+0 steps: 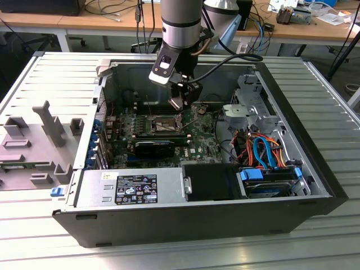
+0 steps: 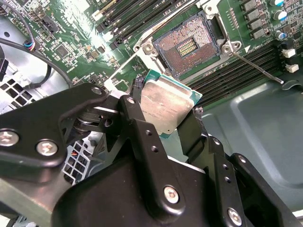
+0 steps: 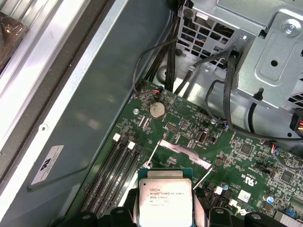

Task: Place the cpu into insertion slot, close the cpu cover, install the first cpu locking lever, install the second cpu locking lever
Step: 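Place the cpu into insertion slot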

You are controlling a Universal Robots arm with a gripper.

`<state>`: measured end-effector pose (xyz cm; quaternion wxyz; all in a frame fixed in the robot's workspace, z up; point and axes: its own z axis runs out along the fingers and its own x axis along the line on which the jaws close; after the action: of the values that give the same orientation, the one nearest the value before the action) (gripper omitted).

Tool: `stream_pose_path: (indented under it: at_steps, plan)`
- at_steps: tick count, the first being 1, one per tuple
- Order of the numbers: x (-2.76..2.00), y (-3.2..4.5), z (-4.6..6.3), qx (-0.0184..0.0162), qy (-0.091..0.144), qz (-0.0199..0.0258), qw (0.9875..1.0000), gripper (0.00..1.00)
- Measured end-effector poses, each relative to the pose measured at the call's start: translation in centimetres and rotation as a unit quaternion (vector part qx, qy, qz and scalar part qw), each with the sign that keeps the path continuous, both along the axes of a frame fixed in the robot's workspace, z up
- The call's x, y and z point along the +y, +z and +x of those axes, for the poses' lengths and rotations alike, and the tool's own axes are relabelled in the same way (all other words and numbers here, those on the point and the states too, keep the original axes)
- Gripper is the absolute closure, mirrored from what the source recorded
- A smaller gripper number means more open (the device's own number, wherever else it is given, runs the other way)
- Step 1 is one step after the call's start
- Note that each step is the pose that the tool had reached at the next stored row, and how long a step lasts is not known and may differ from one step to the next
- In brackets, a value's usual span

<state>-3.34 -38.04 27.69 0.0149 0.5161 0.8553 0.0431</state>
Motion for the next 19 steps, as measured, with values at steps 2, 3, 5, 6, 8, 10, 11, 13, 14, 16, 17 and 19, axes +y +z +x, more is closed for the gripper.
stream_pose_path:
  at_steps: [2, 3, 5, 6, 8, 10, 11, 13, 14, 16, 17, 19]
  plan:
    - [0.0, -0.01, 0.0, 0.0, 0.0, 0.0, 1.0, 0.45]
    - [0.0, -0.01, 0.0, 0.0, -0.001, 0.0, 1.0, 0.45]
    - [0.0, -0.03, 0.0, 0.0, -0.002, 0.0, 1.0, 0.45]
    - [0.0, -0.04, 0.0, 0.0, -0.003, 0.0, 1.0, 0.45]
    - [0.0, -0.04, 0.0, 0.0, -0.003, 0.0, 1.0, 0.45]
    - [0.0, -0.06, 0.0, 0.0, -0.003, 0.0, 1.0, 0.45]
    - [0.0, -0.06, 0.0, 0.0, -0.004, 0.0, 1.0, 0.45]
    - [0.0, -0.07, 0.0, 0.0, -0.005, 0.0, 1.0, 0.45]
    - [0.0, -0.08, 0.0, 0.0, -0.005, 0.0, 1.0, 0.45]
    - [0.0, -0.1, 0.0, 0.0, -0.006, 0.0, 1.0, 0.45]
    - [0.0, -0.1, 0.0, 0.0, -0.006, 0.0, 1.0, 0.45]
    - [0.0, -0.11, 0.0, 0.0, -0.007, 0.0, 1.0, 0.45]
